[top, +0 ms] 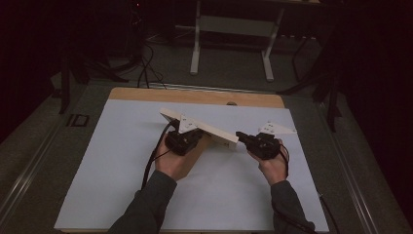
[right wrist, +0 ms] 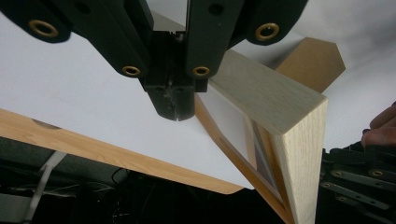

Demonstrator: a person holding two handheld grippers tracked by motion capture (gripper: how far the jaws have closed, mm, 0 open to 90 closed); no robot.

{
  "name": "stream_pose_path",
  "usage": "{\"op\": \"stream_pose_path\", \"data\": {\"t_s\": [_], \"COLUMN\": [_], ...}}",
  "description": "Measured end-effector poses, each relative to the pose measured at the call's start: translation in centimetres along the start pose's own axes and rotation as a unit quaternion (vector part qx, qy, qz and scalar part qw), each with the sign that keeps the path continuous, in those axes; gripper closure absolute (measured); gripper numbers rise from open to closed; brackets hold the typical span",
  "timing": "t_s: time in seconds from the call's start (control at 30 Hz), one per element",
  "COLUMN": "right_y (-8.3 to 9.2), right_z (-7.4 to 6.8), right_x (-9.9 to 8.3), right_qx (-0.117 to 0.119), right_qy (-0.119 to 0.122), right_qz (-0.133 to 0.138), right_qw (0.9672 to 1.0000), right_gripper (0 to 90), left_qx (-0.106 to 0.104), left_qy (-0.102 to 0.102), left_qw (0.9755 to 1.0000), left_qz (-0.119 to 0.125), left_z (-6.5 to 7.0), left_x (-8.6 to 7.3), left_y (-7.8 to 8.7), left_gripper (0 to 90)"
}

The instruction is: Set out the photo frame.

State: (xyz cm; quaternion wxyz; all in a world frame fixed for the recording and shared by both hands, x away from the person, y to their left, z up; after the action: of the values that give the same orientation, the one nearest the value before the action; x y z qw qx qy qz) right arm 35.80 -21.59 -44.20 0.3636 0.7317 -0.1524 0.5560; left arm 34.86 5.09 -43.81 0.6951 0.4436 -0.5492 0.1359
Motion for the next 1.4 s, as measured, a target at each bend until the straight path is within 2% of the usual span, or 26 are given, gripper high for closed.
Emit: {"op": "stream_pose_path", "data": {"t_s": [0.67, 0.9, 1.2, 1.33, 1.4], "right_y": [0.1, 0.2, 0.3, 0.4, 0.5], "right_z": [-0.3, -0.4, -0.8, -0.9, -1.0], "right_x": [0.0, 0.0, 0.0, 0.0, 0.0], "right_qx": [0.002, 0.005, 0.011, 0.014, 0.017], "right_qy": [0.003, 0.006, 0.011, 0.016, 0.017], "right_qz": [0.003, 0.002, 0.002, 0.001, 0.000], "right_qw": [1.0000, 1.0000, 0.9999, 0.9998, 0.9997], "right_gripper": [90.0, 90.0, 90.0, 90.0, 90.0], "left_qx": [-0.004, -0.005, -0.007, -0.028, -0.031], "left_qy": [-0.008, -0.012, -0.007, 0.012, 0.010], "left_qw": [1.0000, 0.9999, 0.9999, 0.9995, 0.9995], "left_qz": [0.000, -0.004, -0.003, -0.002, -0.003], "left_z": [0.7, 0.7, 0.4, -0.2, -0.4], "left_x": [0.2, 0.3, 0.4, 0.3, 0.4], "left_y": [-0.1, -0.1, -0.1, -0.2, -0.2], "left_gripper": [90.0, 90.0, 90.0, 90.0, 90.0]}}
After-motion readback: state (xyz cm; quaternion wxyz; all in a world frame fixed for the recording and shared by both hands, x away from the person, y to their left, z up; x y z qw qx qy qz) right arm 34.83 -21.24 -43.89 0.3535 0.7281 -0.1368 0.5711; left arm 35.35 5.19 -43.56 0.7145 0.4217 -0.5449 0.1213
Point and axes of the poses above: each handheld gripper's, and its own axes: y roughly backward along the jaws, x roughly out of its top, z roughly to its right, the point moved 1 cm from there along -y, roughly forward along the jaws, and after that the axes turned 3 degrees about z, right-handed, at the moved point
